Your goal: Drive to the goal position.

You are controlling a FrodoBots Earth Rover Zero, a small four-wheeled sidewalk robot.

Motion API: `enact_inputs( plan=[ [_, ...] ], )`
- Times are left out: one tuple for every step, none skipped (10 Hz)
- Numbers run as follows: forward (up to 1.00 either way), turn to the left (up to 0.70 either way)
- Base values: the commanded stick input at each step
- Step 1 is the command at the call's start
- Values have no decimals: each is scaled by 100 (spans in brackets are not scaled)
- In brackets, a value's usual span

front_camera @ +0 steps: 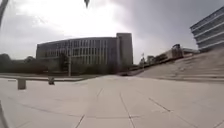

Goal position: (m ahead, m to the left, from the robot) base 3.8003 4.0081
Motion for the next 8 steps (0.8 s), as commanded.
enact_inputs(
  plan=[
    [70, 0],
    [70, 0],
    [70, 0],
    [70, 0],
    [70, 0],
    [70, 0],
    [70, 0],
    [70, 0]
  ],
)
